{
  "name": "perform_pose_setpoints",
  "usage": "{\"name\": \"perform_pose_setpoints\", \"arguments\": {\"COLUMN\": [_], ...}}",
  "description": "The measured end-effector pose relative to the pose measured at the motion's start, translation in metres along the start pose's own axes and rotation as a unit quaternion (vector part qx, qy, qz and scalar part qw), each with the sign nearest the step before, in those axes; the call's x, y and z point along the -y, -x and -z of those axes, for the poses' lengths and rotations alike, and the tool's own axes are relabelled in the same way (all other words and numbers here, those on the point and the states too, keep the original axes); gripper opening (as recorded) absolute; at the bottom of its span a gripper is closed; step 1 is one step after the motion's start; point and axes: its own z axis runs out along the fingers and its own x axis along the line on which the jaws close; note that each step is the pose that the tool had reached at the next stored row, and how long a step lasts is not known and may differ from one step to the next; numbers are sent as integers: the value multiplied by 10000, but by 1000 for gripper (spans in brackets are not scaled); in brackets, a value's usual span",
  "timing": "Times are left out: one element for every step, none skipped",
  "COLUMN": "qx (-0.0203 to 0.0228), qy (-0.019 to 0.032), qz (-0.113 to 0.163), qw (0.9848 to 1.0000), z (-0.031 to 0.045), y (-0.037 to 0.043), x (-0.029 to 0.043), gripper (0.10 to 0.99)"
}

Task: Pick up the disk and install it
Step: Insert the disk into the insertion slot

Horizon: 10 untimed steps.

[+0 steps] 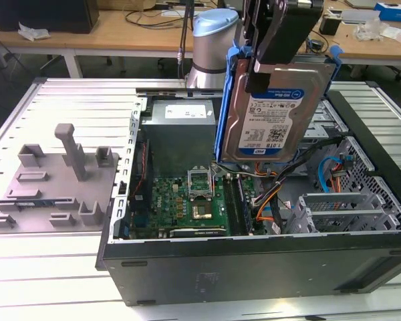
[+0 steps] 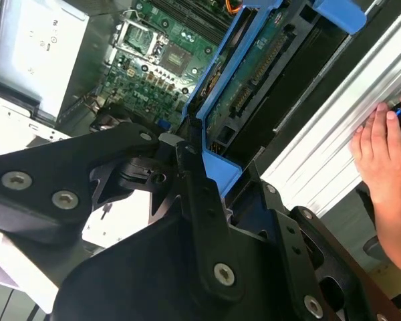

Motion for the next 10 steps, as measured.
{"name": "perform_pose_setpoints", "arguments": {"qx": [0, 6, 11, 18, 31, 42, 42, 42, 42, 43], "qy": [0, -4, -6, -11, -28, -40, -40, -40, -41, -40], "qz": [0, 0, 0, 1, 2, 2, 2, 1, 2, 2], "qw": [10000, 10000, 10000, 10000, 10000, 10000, 10000, 10000, 10000, 10000], "z": [1, 1, 1, 1, 1, 1, 1, 2, 3, 3], "y": [-42, -81, -104, -126, -165, -186, -189, -191, -198, -204], "x": [2, 4, 6, 7, 9, 12, 16, 23, 46, 65], "gripper": [369, 369, 369, 369, 369, 369, 369, 369, 369, 369]}}
